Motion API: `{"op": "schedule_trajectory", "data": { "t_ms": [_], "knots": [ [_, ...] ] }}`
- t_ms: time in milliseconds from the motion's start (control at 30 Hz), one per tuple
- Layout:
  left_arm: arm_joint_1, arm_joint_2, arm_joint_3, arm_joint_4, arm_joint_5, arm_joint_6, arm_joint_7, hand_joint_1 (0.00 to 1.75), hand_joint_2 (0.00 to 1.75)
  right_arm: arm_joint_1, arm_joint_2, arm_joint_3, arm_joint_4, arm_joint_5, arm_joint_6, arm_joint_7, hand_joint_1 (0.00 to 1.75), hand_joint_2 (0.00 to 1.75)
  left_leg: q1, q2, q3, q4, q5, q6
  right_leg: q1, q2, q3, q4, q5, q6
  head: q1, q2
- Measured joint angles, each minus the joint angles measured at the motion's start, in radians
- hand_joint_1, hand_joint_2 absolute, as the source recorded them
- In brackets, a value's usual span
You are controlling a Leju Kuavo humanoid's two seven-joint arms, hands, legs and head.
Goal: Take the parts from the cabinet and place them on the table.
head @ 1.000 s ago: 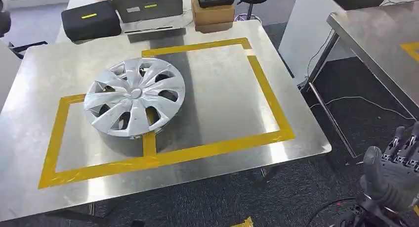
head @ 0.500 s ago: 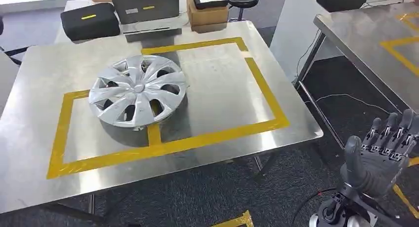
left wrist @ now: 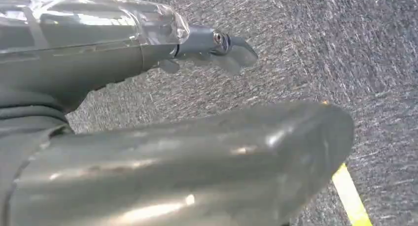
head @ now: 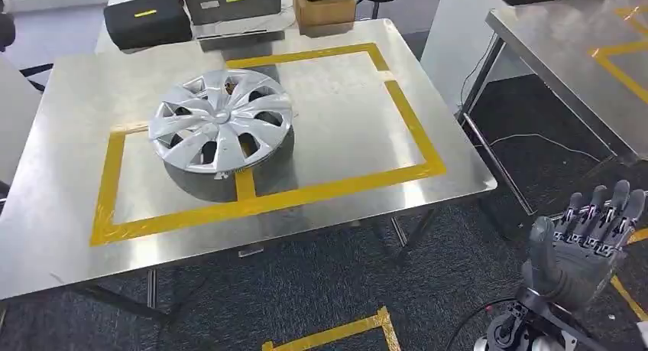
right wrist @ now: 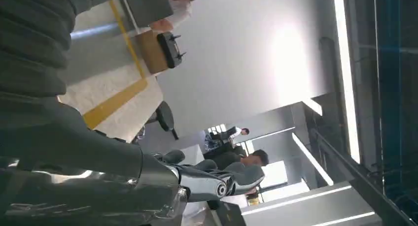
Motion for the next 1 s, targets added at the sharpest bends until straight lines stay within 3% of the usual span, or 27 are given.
{"op": "schedule_trajectory", "data": {
  "t_ms": [33, 67, 133, 167, 200, 233, 267, 300, 333, 367, 467, 500, 533, 567, 633, 667, 700, 733, 767, 800, 833, 867, 933, 967, 1000],
  "knots": [
    [0.0, 0.0, 0.0, 0.0, -0.001, 0.0, 0.0, 0.0, 0.0, 0.0, 0.001, 0.001, 0.01, -0.008, -0.001, 0.0, 0.0, 1.75, -0.001, -0.003, -0.015, 0.027, -0.047, -0.006, -0.001, 0.003, -0.012, -0.003, 0.011, -0.009, -0.006, 0.0],
    [-0.001, 0.0, 0.0, 0.0, -0.002, 0.0, 0.0, 0.0, 0.0, -0.001, 0.002, 0.0, 0.02, -0.016, 0.0, 0.0, 0.0, 1.75, 0.003, -0.004, -0.035, 0.089, -0.109, -0.012, -0.003, 0.001, -0.026, 0.0, 0.019, -0.012, -0.015, 0.0],
    [-0.001, 0.0, 0.0, 0.0, -0.002, 0.0, 0.001, 0.0, 0.0, 0.0, 0.006, -0.001, 0.047, -0.026, 0.005, 0.0, 0.0, 1.75, 0.014, -0.004, -0.069, 0.23, -0.197, -0.024, -0.005, 0.001, -0.057, 0.006, 0.037, -0.005, -0.021, 0.0],
    [-0.001, 0.0, 0.0, 0.0, -0.003, 0.0, 0.001, 0.0, 0.0, 0.0, 0.007, -0.001, 0.057, -0.029, 0.005, 0.0, 0.0, 1.75, 0.018, -0.003, -0.074, 0.275, -0.201, -0.029, -0.007, 0.0, -0.074, 0.011, 0.047, -0.001, -0.024, 0.0],
    [0.0, 0.0, 0.0, 0.0, -0.003, 0.0, 0.001, 0.0, 0.0, 0.0, 0.008, -0.002, 0.068, -0.033, 0.002, 0.0, 0.0, 1.75, 0.023, -0.003, -0.06, 0.278, -0.172, -0.034, -0.01, -0.001, -0.093, 0.017, 0.055, 0.003, -0.026, 0.0],
    [0.0, 0.001, 0.0, 0.0, -0.003, 0.0, 0.001, 0.0, 0.0, -0.001, 0.01, -0.004, 0.081, -0.038, -0.004, 0.005, 0.0, 0.0, 0.028, -0.002, -0.03, 0.249, -0.128, -0.04, -0.014, -0.002, -0.112, 0.025, 0.063, 0.008, -0.029, 0.0],
    [-0.001, 0.001, 0.0, 0.0, -0.003, 0.0, 0.001, 0.0, 0.0, -0.002, 0.01, -0.007, 0.099, -0.043, -0.006, 0.008, 0.0, 0.0, 0.032, -0.002, 0.012, 0.195, -0.088, -0.045, -0.018, -0.002, -0.13, 0.035, 0.069, 0.015, -0.031, 0.0],
    [-0.001, 0.001, 0.0, 0.0, -0.004, 0.0, 0.001, 0.0, 0.0, -0.003, 0.011, -0.011, 0.122, -0.051, -0.005, 0.011, 0.0, 0.0, 0.037, -0.002, 0.068, 0.12, -0.07, -0.052, -0.021, -0.002, -0.146, 0.047, 0.074, 0.022, -0.035, 0.0],
    [-0.002, 0.0, 0.0, -0.002, -0.005, -0.001, 0.001, 0.0, 0.0, -0.007, 0.011, -0.017, 0.153, -0.061, 0.003, 0.014, 0.0, 0.0, 0.042, -0.003, 0.124, 0.028, -0.105, -0.062, -0.02, -0.001, -0.16, 0.058, 0.078, 0.029, -0.04, 0.0],
    [-0.002, -0.002, 0.0, -0.005, -0.005, -0.001, 0.001, 0.0, 0.0, -0.014, 0.012, -0.025, 0.19, -0.071, 0.012, 0.023, 0.0, 0.0, 0.034, -0.009, 0.152, -0.025, -0.119, -0.049, -0.02, -0.001, -0.168, 0.064, 0.085, 0.035, -0.041, 0.0],
    [0.0, -0.003, 0.0, -0.005, -0.004, -0.003, 0.007, 0.0, 0.0, -0.05, 0.015, -0.039, 0.365, -0.104, 0.072, 0.036, 0.0, 0.0, 0.028, -0.008, 0.132, -0.025, -0.103, -0.019, -0.023, 0.002, -0.173, 0.051, 0.121, 0.048, -0.029, 0.0],
    [-0.001, -0.007, 0.0, -0.006, -0.002, -0.005, 0.01, 0.0, 0.0, -0.065, 0.016, -0.04, 0.439, -0.114, 0.099, 0.036, 0.0, 0.0, 0.032, -0.006, 0.125, -0.033, -0.088, -0.008, -0.027, 0.001, -0.179, 0.049, 0.115, 0.054, -0.025, 0.0],
    [-0.003, -0.008, 0.0, -0.006, -0.002, -0.005, 0.012, 0.0, 0.0, -0.081, 0.019, -0.039, 0.521, -0.124, 0.129, 0.03, 0.0, 0.0, 0.031, -0.008, 0.113, -0.032, -0.076, 0.004, -0.027, 0.002, -0.19, 0.066, 0.075, 0.059, -0.019, 0.0],
    [-0.003, -0.01, 0.0, -0.008, -0.002, -0.006, 0.013, 0.0, 0.0, -0.101, 0.022, -0.038, 0.619, -0.134, 0.162, 0.015, 0.0, 0.0, 0.029, -0.008, 0.098, -0.031, -0.065, 0.014, -0.027, 0.002, -0.206, 0.131, 0.009, 0.063, -0.01, 0.0],
    [-0.002, -0.013, 0.0, -0.01, -0.002, -0.006, 0.014, 0.0, 0.0, -0.125, 0.027, -0.037, 0.725, -0.14, 0.184, -0.001, 0.0, 0.0, 0.022, -0.009, 0.075, -0.031, -0.048, 0.021, -0.026, 0.003, -0.239, 0.287, -0.086, 0.066, -0.009, 0.0],
    [-0.001, -0.013, 0.0, -0.009, -0.002, -0.006, 0.015, 0.0, 0.0, -0.132, 0.032, -0.037, 0.81, -0.141, 0.188, -0.003, 0.0, 0.0, 0.016, -0.01, 0.064, -0.029, -0.039, 0.023, -0.026, 0.004, -0.249, 0.352, -0.107, 0.064, -0.008, 0.0],
    [0.0, -0.013, 0.0, -0.009, -0.002, -0.006, 0.016, 0.0, 0.0, -0.137, 0.035, -0.037, 0.852, -0.141, 0.19, -0.001, 0.0, 0.0, 0.012, -0.011, 0.055, -0.028, -0.034, 0.024, -0.026, 0.004, -0.239, 0.367, -0.096, 0.06, -0.008, 0.0],
    [0.001, -0.012, 0.0, -0.009, -0.001, -0.006, 0.018, 0.0, 0.0, -0.146, 0.039, -0.036, 0.892, -0.14, 0.191, 0.007, 0.0, 0.0, 0.007, -0.011, 0.048, -0.025, -0.031, 0.026, -0.026, 0.005, -0.209, 0.339, -0.069, 0.053, -0.006, 0.0],
    [0.001, -0.012, 0.0, -0.009, -0.001, -0.006, 0.02, 0.0, 0.0, -0.163, 0.044, -0.036, 0.942, -0.141, 0.195, 0.026, 0.0, 0.0, 0.002, -0.011, 0.042, -0.022, -0.027, 0.025, -0.023, 0.007, -0.161, 0.267, -0.034, 0.044, -0.008, 0.0],
    [0.0, -0.013, 0.0, -0.009, -0.001, -0.006, 0.022, 0.0, 0.0, -0.183, 0.052, -0.036, 1.022, -0.145, 0.205, 0.042, 0.0, 0.0, -0.001, -0.011, 0.04, -0.021, -0.024, 0.023, -0.017, 0.009, -0.094, 0.158, -0.001, 0.029, -0.008, 0.0],
    [0.0, -0.015, 0.0, -0.01, -0.001, -0.006, 0.023, 0.0, 0.0, -0.194, 0.057, -0.035, 1.082, -0.152, 0.213, 0.048, 0.0, 0.0, -0.001, -0.01, 0.038, -0.021, -0.023, 0.024, -0.011, 0.012, -0.048, 0.073, -0.003, 0.011, -0.008, 0.0],
    [-0.002, -0.018, 0.0, -0.01, -0.001, -0.006, 0.023, 0.0, 0.0, -0.199, 0.063, -0.033, 1.142, -0.155, 0.227, 0.05, 0.0, 0.0, -0.004, -0.012, 0.033, -0.019, -0.018, 0.016, -0.01, 0.009, -0.024, 0.039, -0.011, 0.008, -0.013, 0.0],
    [-0.001, -0.02, 0.0, -0.01, -0.001, -0.005, 0.024, 0.0, 0.0, -0.208, 0.072, -0.031, 1.224, -0.161, 0.24, 0.05, 0.0, 0.0, 0.007, -0.011, 0.027, -0.018, -0.003, 0.002, -0.001, 0.011, -0.029, 0.033, -0.005, 0.008, -0.012, 0.0],
    [0.0, -0.021, 0.0, -0.01, 0.0, -0.006, 0.024, 0.0, 0.0, -0.217, 0.079, -0.029, 1.281, -0.162, 0.242, 0.052, 0.0, 0.0, 0.01, -0.011, 0.023, -0.022, 0.005, -0.006, 0.003, 0.011, -0.031, 0.032, 0.004, 0.004, -0.012, 0.0],
    [0.002, -0.02, 0.0, -0.009, -0.001, -0.005, 0.024, 0.0, 0.0, -0.224, 0.088, -0.027, 1.328, -0.162, 0.243, 0.055, 0.0, 0.0, 0.007, -0.011, 0.021, -0.024, -0.001, -0.011, -0.003, 0.007, -0.032, 0.013, 0.024, -0.005, -0.009, 0.0]
  ]
}}
